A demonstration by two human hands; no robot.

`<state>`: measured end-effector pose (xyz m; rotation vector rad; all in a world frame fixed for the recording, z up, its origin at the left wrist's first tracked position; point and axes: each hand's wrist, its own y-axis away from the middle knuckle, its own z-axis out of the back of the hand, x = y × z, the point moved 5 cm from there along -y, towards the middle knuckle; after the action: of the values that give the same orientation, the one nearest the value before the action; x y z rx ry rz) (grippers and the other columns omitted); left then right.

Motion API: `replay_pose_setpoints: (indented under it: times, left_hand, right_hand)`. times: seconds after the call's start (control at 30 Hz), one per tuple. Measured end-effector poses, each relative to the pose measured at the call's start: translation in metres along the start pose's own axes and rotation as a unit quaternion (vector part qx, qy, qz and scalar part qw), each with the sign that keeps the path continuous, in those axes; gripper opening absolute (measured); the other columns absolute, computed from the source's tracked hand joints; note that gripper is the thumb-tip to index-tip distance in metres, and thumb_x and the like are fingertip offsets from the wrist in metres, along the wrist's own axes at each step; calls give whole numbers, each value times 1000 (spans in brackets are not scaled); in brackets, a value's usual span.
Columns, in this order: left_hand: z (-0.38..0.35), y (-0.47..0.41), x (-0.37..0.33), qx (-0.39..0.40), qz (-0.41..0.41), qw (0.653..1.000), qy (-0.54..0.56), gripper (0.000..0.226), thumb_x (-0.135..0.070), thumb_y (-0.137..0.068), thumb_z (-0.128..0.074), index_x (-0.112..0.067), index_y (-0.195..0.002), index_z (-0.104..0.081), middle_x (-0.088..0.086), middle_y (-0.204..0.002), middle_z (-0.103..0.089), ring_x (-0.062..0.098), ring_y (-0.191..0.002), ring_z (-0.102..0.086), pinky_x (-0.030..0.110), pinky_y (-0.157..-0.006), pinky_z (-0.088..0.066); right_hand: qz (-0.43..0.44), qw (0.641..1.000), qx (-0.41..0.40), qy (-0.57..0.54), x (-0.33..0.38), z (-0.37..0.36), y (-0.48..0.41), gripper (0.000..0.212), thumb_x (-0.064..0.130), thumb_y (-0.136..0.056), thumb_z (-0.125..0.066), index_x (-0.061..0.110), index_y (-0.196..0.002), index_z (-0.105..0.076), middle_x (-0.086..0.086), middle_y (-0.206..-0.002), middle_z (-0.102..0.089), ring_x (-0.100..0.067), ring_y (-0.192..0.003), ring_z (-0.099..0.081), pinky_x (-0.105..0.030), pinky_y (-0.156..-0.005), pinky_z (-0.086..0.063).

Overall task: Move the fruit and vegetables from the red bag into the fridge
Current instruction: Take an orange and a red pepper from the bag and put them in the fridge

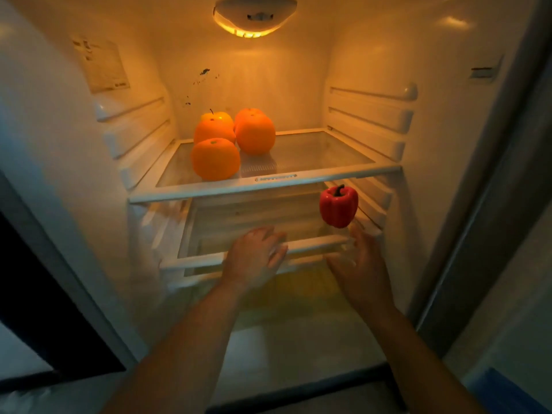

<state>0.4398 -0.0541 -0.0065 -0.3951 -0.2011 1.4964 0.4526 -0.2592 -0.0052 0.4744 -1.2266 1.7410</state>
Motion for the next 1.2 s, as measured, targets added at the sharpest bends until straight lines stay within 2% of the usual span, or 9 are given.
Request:
replay_pose_setpoints:
  times: [0.13, 0.27, 0.4, 0.5, 0.63, 0.73, 0.9, 1.07, 1.2]
  left_hand:
    - [4, 24, 3, 38, -15, 999, 11, 72, -59, -76, -23, -25, -134, -49, 4, -141, -48, 25, -128, -45, 38, -103, -35]
    - [16, 69, -3, 31, 17, 996, 87, 56, -51, -80, -40, -33, -132, -50, 0, -146, -41, 21, -138, -32, 50, -111, -18]
    - [23, 132, -6, 55, 28, 985, 163, 52, -50, -84, -41, -37, -133, -47, -4, -145, -42, 18, -137, -33, 53, -113, -22]
    - [32, 179, -18, 61, 30, 980, 189, 52, -49, -85, -42, -32, -134, -48, -4, -143, -44, 17, -134, -38, 46, -110, -31]
    - [36, 233, -46, 67, 6, 974, 216, 40, -34, -92, -52, -26, -131, -52, -7, -137, -47, 12, -127, -43, 24, -100, -33]
    - [29, 259, -75, 107, -23, 966, 234, 37, -33, -93, -53, -24, -128, -54, -6, -136, -47, 12, -126, -44, 26, -100, -35]
    - [28, 283, -152, 143, -73, 946, 281, 34, -30, -93, -53, -22, -126, -55, -3, -131, -50, 13, -121, -47, 20, -94, -32]
    - [20, 325, -228, 189, -87, 930, 304, 37, -33, -93, -53, -26, -129, -52, -4, -136, -48, 11, -126, -43, 22, -100, -31]
    - [-2, 366, -289, 283, -75, 909, 296, 42, -36, -94, -50, -26, -134, -47, -1, -141, -41, 15, -128, -41, 22, -96, -29]
  right_hand:
    - [-8, 996, 77, 52, 1, 0, 36, 73, 23, -74, -78, 6, -136, -41, -14, -136, -46, -26, -125, -45, -34, -106, -36]
    - [-38, 989, 105, 94, 13, 9, 75, 73, 30, -76, -75, 4, -136, -41, -14, -137, -45, -28, -129, -41, -35, -108, -32]
    - [-76, 980, 133, 127, 35, 17, 124, 73, 36, -82, -69, 8, -140, -36, -10, -144, -41, -24, -132, -38, -27, -106, -28]
    - [-90, 973, 164, 136, 51, 26, 166, 72, 43, -82, -66, 11, -139, -37, -8, -142, -42, -23, -128, -42, -29, -103, -33]
    - [-111, 964, 199, 140, 63, 60, 231, 66, 43, -82, -66, 17, -137, -40, -1, -138, -43, -18, -122, -46, -28, -99, -38]
    - [-137, 960, 201, 136, 67, 89, 275, 63, 41, -81, -68, 18, -134, -44, -1, -134, -45, -17, -114, -51, -25, -94, -41]
    - [-169, 956, 181, 157, 73, 145, 332, 59, 44, -80, -67, 21, -131, -48, 4, -130, -48, -13, -114, -50, -18, -91, -35]
    - [-226, 945, 164, 172, 60, 213, 395, 54, 45, -81, -65, 22, -128, -52, 4, -125, -52, -14, -110, -53, -30, -95, -45]
    - [-268, 929, 178, 183, 42, 257, 448, 56, 47, -83, -62, 23, -132, -49, 2, -131, -50, -13, -114, -50, -24, -95, -41]
